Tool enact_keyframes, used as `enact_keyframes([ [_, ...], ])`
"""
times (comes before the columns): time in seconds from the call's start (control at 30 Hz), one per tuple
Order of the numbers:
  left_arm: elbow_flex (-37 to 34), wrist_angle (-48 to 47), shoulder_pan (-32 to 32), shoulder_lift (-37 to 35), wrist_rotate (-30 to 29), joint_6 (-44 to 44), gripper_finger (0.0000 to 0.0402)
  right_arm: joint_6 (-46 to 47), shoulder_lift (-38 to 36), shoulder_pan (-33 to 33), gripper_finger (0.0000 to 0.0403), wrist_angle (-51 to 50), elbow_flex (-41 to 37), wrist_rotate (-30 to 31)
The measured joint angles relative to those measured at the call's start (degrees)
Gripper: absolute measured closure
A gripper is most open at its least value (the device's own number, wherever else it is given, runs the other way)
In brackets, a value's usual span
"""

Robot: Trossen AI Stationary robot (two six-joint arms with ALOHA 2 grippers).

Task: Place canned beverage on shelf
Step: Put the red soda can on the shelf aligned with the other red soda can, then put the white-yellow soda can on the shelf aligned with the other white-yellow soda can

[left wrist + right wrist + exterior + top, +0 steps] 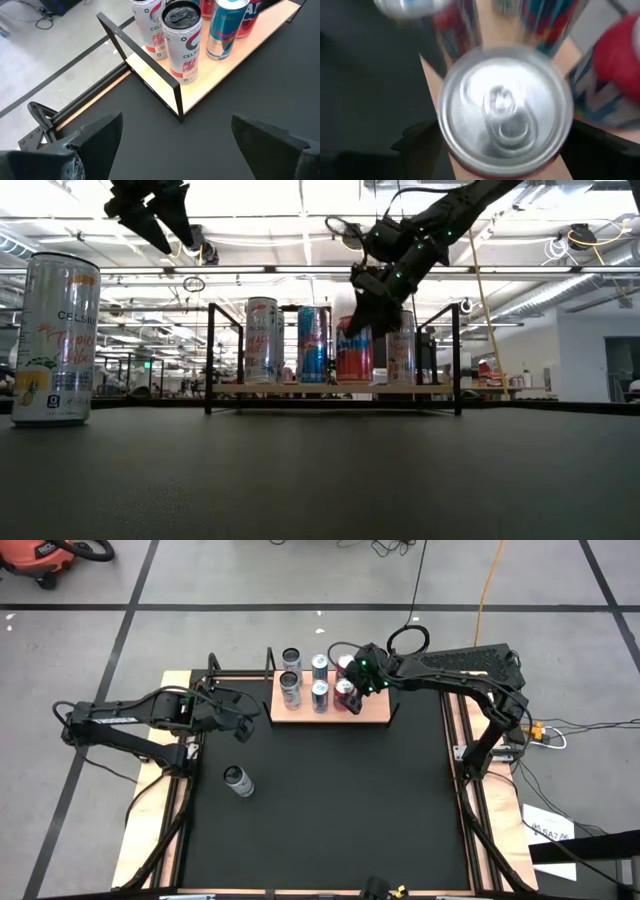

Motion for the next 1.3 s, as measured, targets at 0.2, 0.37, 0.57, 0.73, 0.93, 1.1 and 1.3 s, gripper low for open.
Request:
enact_keyframes([
  [0.2,0.0,0.0,1.0,0.0,2.4,0.1,0.0030,0.3,-2.6,0.0,0.0051,-0.9,-0.1,0.6],
  [0.37,0.0,0.0,1.1,-0.3,4.8,1.3,0.0030,1.3,-6.9,0.0,0.0050,-2.3,-0.2,2.9],
  [0.57,0.2,-1.9,1.0,-2.9,10.2,2.6,0.0029,6.4,-15.1,0.3,0.0049,-4.2,-0.1,4.9],
  [0.73,0.4,-6.1,0.6,-5.4,22.3,2.5,0.0029,22.1,-22.0,1.7,0.0049,-4.6,-0.1,4.5],
  [0.93,-5.5,-7.4,-5.0,-9.3,29.5,-3.6,0.0029,27.6,-27.7,8.9,0.0049,-10.3,-0.1,7.4],
  [1.1,-8.6,-3.9,-10.1,-11.1,30.6,-11.2,0.0029,32.6,-31.2,15.8,0.0049,-10.7,-5.3,12.6],
  [1.3,-8.8,-3.1,-18.1,-10.2,27.2,-20.4,0.0029,40.6,-34.6,23.6,0.0049,-3.7,-13.9,15.3],
])
